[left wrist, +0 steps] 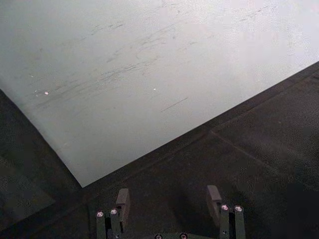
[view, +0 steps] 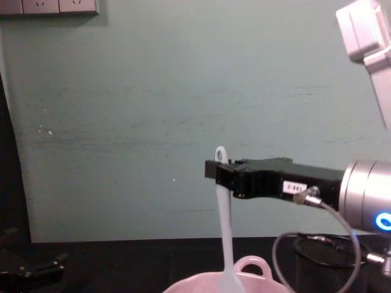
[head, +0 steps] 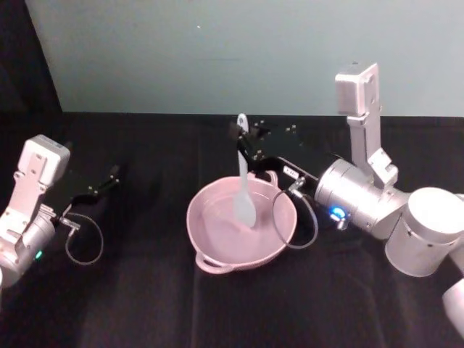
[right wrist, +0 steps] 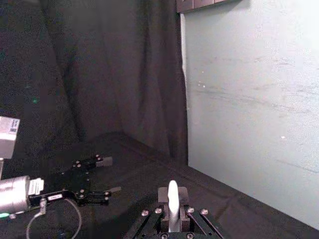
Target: Use the one hand to pick up the spoon and stir the clear water in the bowl.
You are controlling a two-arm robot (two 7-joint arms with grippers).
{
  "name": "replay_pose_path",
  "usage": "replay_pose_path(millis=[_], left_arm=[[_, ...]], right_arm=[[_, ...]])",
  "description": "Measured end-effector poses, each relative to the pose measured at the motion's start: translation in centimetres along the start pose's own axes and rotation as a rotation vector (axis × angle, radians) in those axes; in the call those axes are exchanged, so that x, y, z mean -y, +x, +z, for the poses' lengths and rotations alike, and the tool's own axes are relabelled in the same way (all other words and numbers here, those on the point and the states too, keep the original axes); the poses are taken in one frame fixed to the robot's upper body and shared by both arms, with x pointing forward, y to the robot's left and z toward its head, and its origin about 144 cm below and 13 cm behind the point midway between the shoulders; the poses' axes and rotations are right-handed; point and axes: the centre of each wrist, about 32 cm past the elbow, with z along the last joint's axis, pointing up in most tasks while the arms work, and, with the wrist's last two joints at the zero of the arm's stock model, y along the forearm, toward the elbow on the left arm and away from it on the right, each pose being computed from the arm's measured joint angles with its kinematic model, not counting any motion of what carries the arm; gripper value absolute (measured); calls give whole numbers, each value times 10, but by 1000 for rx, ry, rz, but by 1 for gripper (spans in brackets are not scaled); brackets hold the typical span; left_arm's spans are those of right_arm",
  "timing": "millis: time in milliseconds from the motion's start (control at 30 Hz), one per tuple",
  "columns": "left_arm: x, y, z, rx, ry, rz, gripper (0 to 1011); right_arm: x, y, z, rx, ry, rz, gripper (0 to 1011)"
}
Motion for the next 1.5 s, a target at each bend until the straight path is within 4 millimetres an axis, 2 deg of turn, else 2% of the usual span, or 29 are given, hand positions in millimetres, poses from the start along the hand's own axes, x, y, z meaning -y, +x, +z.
replay_pose_path(millis=[267,367,733,867,1133,1500], left_arm=[[0,0,0,0,0,0,1011],[0,0,0,0,0,0,1011],[0,0,0,0,0,0,1011],[0,0,0,0,0,0,1011],[0,0,0,0,0,0,1011],[0,0,0,0,0,0,1011]], right_arm=[[-12,-4,-16,-59,15,23,118],[-23,-4,-22,-97,36,29,118],[-38,13,-35,-153,70,-27,118],[-36,21,-36,-148,76,-60,118],[-18,32,-33,-112,76,-119,118],[2,17,-28,-78,43,-95,118]])
